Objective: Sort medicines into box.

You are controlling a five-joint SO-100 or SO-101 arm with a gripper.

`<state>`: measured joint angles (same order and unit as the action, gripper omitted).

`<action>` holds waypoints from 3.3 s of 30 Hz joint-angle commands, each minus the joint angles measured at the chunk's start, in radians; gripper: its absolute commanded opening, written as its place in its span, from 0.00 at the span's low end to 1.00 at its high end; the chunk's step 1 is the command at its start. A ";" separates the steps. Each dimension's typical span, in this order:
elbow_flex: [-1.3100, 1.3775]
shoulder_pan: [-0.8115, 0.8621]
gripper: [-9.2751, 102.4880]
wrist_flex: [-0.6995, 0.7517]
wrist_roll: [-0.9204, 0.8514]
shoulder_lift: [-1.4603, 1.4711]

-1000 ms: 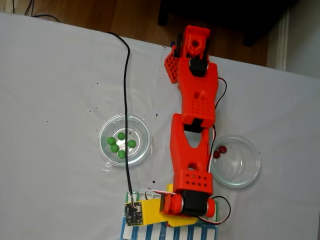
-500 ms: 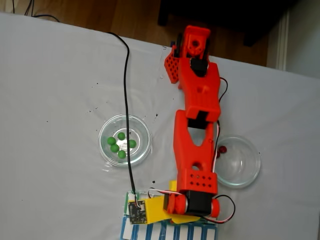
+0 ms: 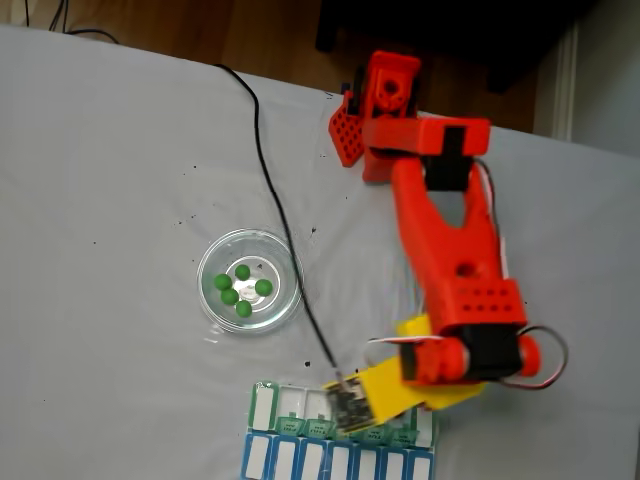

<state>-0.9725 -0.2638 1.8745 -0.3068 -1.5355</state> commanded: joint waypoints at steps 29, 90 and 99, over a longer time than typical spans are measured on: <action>-0.477 -0.331 0.10 -0.147 -0.084 -0.133; -0.439 -0.331 0.24 -0.173 -0.049 0.095; -0.448 -0.331 0.22 -0.216 -0.051 0.109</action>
<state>-1.4358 -0.5890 1.6628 -0.3620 -1.4189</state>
